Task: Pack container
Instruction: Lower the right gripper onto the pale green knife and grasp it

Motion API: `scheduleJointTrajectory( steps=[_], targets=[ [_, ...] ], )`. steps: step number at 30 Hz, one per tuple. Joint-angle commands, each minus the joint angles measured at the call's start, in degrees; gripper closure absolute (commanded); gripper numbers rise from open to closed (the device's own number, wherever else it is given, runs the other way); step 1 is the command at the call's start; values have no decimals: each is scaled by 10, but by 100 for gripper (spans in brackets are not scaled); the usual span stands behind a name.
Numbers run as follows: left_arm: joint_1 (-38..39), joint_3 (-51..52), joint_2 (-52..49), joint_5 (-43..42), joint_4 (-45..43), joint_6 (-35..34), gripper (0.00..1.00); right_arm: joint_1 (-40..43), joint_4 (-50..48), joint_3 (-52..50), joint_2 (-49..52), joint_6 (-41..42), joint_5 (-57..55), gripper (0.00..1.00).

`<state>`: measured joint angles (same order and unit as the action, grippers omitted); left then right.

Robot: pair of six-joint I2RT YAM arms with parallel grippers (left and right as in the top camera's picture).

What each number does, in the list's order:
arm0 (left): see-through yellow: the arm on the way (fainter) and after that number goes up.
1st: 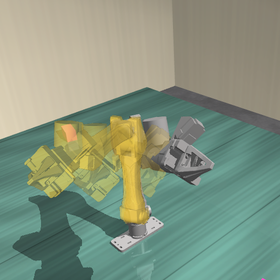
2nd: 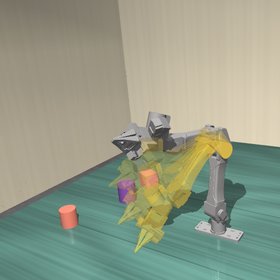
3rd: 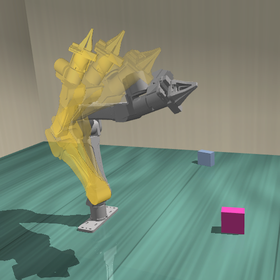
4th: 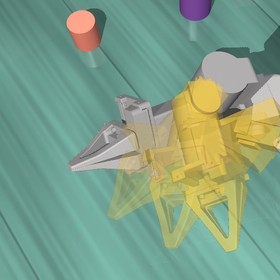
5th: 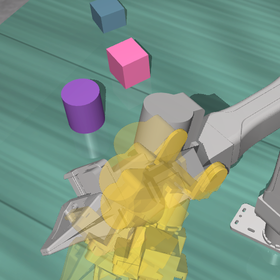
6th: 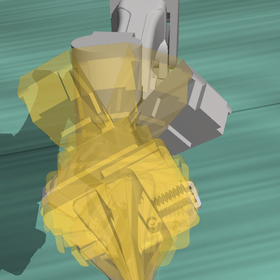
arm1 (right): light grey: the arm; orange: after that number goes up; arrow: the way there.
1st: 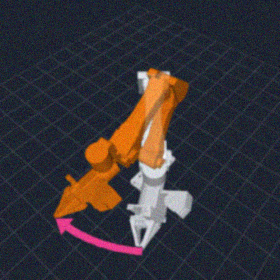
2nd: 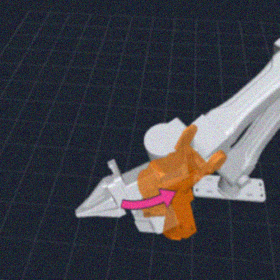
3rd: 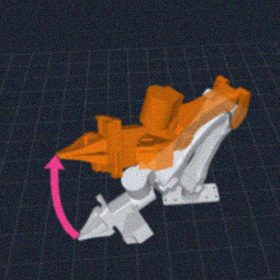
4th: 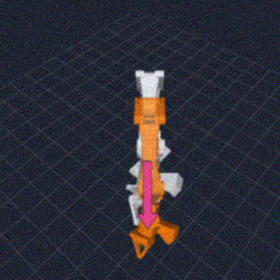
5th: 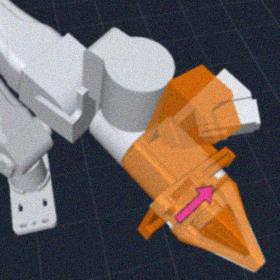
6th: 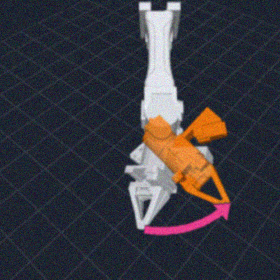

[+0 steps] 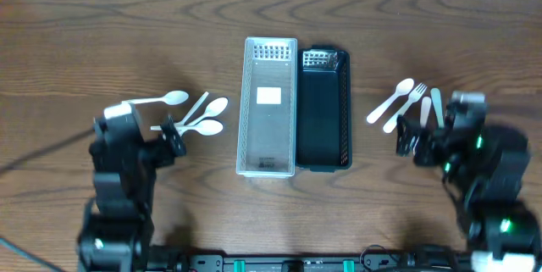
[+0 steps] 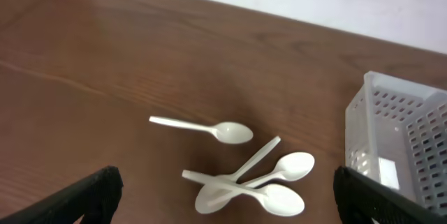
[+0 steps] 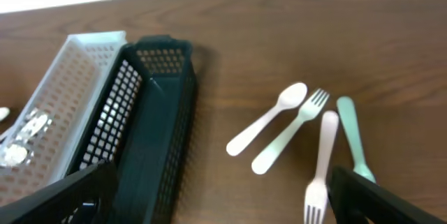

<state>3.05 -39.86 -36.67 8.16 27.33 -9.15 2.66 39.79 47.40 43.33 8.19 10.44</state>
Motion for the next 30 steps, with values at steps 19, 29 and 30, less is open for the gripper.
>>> scheduleJointTrajectory(
  steps=[19, 29, 30],
  targets=[
    [-3, -237, -248, -2, 198, 44, 2, 146, 174, 342, 519, -87, -111, 1],
    [-3, -237, -254, -2, 198, 44, 2, 152, 161, 342, 659, -114, -111, 13],
    [-3, -237, -254, -2, 198, 44, 2, 152, 158, 342, 668, -125, -111, 13]
  ],
)
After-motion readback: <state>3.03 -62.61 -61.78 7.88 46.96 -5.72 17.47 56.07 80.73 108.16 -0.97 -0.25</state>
